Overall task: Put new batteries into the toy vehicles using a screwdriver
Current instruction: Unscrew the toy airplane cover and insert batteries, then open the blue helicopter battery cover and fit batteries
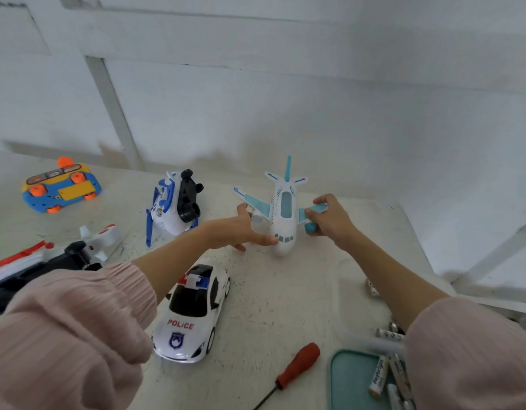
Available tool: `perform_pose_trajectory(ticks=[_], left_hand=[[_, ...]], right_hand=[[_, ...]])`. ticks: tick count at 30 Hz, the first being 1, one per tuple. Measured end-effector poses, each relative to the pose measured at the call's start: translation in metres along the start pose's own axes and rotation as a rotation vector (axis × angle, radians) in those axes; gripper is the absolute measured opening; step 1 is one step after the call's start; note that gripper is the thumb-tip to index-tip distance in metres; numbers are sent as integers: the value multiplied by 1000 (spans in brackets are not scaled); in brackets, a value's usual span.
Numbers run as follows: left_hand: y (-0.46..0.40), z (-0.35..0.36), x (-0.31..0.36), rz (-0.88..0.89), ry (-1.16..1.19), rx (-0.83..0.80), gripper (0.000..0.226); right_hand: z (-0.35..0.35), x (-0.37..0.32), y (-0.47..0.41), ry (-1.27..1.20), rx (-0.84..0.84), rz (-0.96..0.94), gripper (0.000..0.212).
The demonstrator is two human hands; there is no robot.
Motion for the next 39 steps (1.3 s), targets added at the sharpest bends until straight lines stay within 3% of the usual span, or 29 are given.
perform_pose_trajectory(ticks=[14, 18, 21, 24, 28, 33, 36, 39], left_hand=[[-6, -2, -8, -27, -100, -14, 108], [1, -10, -11, -40, -100, -7, 110], [11, -23, -6, 9, -90, 5, 104], [25, -43, 1, 91, -88, 113, 95], [51, -75, -3, 196, -133, 376, 80], [89, -97, -38, 250, -304, 613, 69], [100, -93, -61, 187, -319, 681, 74], [99, -85, -79, 112, -267, 635, 86]], right_hand=[[4, 4, -8, 271, 64, -11, 27], [-4, -2, -5, 486, 254, -62, 35], [-7, -19, 2, 439, 376, -109, 34], [7, -51, 13, 287, 376, -203, 24], [54, -84, 31, 178, 149, -341, 11], [121, -94, 57, 198, -262, -269, 16], [150, -89, 63, 175, -369, -175, 24], [165, -86, 65, 114, -423, -90, 31]])
Point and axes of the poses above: each hand's wrist, its own y-axis away from the middle knuckle, its own z-axis out of the palm, x = y × z, the point moved 2 cm from there along -y, towards the middle knuckle, and after that the axes turned 15 degrees about z, right-handed, at the moved point
